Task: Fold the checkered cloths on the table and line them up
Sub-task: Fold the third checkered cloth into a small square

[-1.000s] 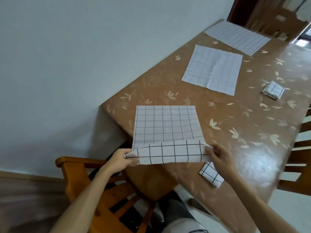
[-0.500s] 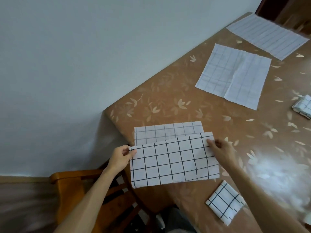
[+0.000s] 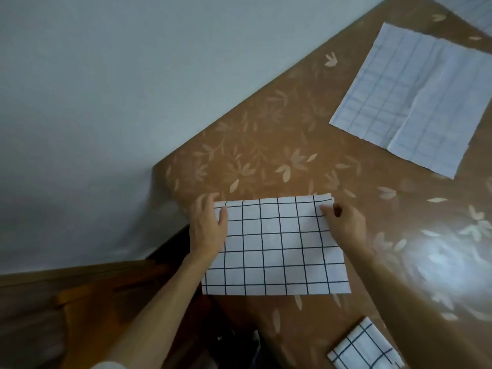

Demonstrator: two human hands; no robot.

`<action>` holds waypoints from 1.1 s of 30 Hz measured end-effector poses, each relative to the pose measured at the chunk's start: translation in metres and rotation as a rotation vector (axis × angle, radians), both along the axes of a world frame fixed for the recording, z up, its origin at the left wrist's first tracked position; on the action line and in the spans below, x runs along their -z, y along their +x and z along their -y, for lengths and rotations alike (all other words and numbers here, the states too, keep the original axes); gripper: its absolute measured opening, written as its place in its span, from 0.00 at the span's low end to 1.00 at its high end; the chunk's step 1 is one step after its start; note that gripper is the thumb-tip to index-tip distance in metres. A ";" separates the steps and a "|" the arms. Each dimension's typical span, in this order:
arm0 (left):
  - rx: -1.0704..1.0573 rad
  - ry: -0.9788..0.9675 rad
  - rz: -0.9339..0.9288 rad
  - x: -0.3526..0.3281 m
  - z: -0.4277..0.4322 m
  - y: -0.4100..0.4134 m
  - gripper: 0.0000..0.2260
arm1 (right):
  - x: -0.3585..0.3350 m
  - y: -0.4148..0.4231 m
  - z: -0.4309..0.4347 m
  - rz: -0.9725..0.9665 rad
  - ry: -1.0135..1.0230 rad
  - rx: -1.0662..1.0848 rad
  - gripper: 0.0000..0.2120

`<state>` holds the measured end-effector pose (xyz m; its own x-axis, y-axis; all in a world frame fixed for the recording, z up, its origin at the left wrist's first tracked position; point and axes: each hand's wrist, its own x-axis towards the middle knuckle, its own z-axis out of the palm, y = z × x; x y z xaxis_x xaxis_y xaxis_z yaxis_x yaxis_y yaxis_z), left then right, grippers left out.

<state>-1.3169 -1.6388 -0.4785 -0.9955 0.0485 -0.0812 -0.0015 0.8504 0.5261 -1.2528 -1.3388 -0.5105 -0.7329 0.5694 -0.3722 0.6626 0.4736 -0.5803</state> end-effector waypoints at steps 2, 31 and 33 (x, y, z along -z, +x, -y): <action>0.235 -0.121 -0.017 0.007 -0.010 0.022 0.16 | 0.003 0.000 0.002 -0.028 -0.003 0.023 0.12; 0.486 -0.604 0.143 0.052 0.011 0.098 0.35 | 0.041 0.112 0.024 -0.053 0.415 -0.720 0.32; 0.500 -0.595 0.147 0.051 0.012 0.097 0.35 | 0.040 0.122 0.010 -0.033 0.402 -0.670 0.32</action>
<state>-1.2202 -1.6513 -0.5296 -0.8444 0.3943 -0.3627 0.4206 0.9072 0.0071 -1.1313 -1.3488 -0.5505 -0.9753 0.0877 -0.2028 0.1461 0.9446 -0.2938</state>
